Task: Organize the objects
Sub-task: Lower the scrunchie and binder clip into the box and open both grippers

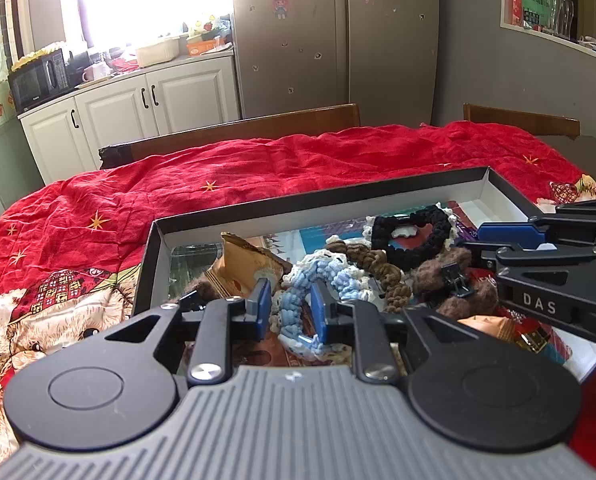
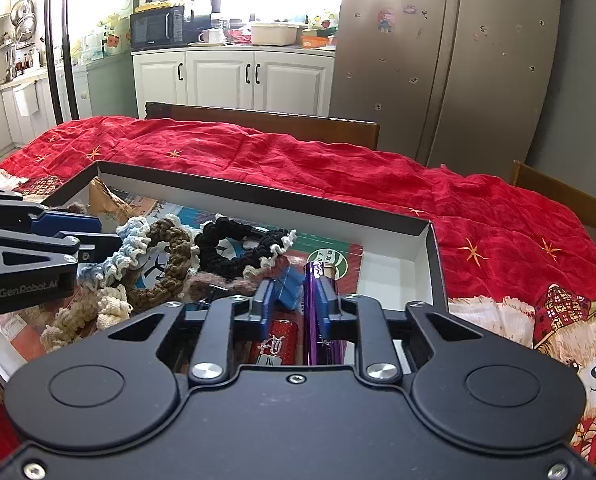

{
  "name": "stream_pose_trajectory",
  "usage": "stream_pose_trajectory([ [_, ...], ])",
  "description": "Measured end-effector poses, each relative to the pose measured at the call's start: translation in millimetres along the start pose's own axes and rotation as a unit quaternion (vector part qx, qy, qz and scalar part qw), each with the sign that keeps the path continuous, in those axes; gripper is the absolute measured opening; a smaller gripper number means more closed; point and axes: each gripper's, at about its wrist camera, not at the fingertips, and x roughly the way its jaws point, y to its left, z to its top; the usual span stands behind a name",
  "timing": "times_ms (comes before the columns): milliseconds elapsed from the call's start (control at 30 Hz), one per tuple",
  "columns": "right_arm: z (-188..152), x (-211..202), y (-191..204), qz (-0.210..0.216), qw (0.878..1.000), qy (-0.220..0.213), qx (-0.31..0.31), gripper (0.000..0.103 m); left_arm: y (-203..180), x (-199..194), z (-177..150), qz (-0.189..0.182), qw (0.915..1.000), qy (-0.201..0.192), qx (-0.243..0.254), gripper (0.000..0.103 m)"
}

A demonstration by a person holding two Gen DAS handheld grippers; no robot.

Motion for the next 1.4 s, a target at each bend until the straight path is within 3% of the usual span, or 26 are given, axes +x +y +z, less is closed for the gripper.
stream_pose_trajectory([
  [800,2.4,-15.5,-0.4,0.007,1.000,-0.013,0.012,0.028,-2.5,-22.7,-0.1,0.005,0.9999,-0.013,0.001,0.058],
  [1400,-5.1,-52.7,10.7,0.019,1.000,-0.021,0.008,0.034,-0.4,-51.7,-9.9,0.008,0.9998,-0.015,-0.007,0.069],
])
